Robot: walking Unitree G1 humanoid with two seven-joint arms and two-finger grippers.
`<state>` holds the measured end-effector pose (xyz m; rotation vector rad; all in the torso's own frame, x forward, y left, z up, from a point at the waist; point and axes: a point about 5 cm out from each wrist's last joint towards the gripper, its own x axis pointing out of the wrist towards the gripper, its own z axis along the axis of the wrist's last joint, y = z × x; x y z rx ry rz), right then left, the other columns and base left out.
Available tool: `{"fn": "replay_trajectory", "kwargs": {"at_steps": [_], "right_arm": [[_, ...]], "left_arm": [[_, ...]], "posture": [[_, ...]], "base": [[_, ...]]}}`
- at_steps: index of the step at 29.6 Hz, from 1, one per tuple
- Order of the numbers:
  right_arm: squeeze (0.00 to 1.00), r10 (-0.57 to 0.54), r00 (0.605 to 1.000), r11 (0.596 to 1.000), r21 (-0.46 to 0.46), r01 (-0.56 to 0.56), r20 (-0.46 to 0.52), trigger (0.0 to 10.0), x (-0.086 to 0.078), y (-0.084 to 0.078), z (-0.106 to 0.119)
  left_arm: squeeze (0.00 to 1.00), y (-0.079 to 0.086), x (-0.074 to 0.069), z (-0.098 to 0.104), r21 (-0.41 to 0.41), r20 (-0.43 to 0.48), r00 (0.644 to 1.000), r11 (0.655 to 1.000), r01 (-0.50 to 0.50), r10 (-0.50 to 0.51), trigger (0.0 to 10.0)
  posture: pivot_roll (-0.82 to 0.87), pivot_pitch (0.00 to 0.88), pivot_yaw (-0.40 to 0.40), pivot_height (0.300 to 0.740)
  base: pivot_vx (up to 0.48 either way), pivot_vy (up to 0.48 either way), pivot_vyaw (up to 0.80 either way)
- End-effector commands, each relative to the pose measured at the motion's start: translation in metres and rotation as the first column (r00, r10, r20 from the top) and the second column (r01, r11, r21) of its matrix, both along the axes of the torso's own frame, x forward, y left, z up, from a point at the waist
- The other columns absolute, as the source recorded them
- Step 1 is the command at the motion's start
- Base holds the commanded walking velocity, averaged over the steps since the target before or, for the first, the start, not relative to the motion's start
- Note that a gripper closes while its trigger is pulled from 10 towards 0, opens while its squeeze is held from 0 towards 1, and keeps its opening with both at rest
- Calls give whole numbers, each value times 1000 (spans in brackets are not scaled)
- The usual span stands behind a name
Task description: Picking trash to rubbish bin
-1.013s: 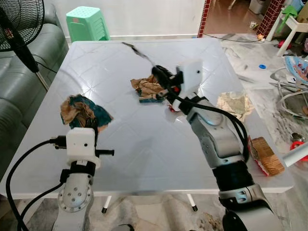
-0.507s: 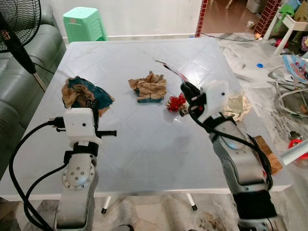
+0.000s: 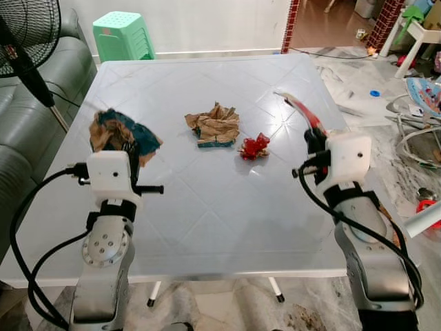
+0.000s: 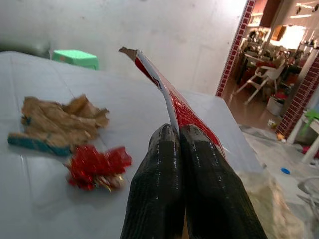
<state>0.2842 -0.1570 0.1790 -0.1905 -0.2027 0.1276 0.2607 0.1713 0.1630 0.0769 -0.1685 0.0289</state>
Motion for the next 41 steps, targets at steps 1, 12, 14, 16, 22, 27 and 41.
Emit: {"fn": "replay_trajectory", "kwargs": {"at_steps": [1, 12, 14, 16, 22, 27, 41], "right_arm": [[0, -6, 999, 1000, 0, 6, 32, 10000, -3, -2, 9], [0, 5, 999, 1000, 12, -5, 33, 10000, 1, 3, 11], [0, 5, 1000, 1000, 13, -6, 31, 10000, 1, 4, 10], [0, 5, 1000, 1000, 16, -6, 29, 10000, 0, 4, 10], [0, 3, 1000, 1000, 18, -4, 28, 10000, 1, 4, 10], [0, 3, 1000, 1000, 17, -3, 30, 10000, 2, 4, 10], [0, 5, 999, 1000, 18, -6, 34, 10000, 4, 5, 12]], "left_arm": [[0, -2, -2, 4, 10, 9, 1000, 1000, 17, -17, 10000], [0, -3, -2, 5, 8, 7, 1000, 1000, 24, -24, 10000], [0, -3, -3, 5, 11, 5, 1000, 1000, 23, -23, 10000], [0, -3, -3, 5, 12, 4, 1000, 1000, 24, -24, 10000], [0, -3, -2, 5, 13, 1, 1000, 1000, 27, -27, 10000], [0, -3, -1, 5, 13, -2, 1000, 1000, 26, -26, 10000], [0, -3, -1, 4, 12, -8, 1000, 1000, 19, -19, 10000]], "posture": [[-26, 75, 19, 740], [-13, 74, 24, 740], [-12, 75, 26, 740], [-12, 75, 26, 740], [-13, 76, 27, 740], [-13, 74, 26, 740], [-13, 71, 24, 740]], "base": [[0, 0, 0], [0, 0, 0], [0, 0, 0], [-120, 0, 0], [-277, 0, 0], [-313, 0, 0], [-377, 0, 0]]}}
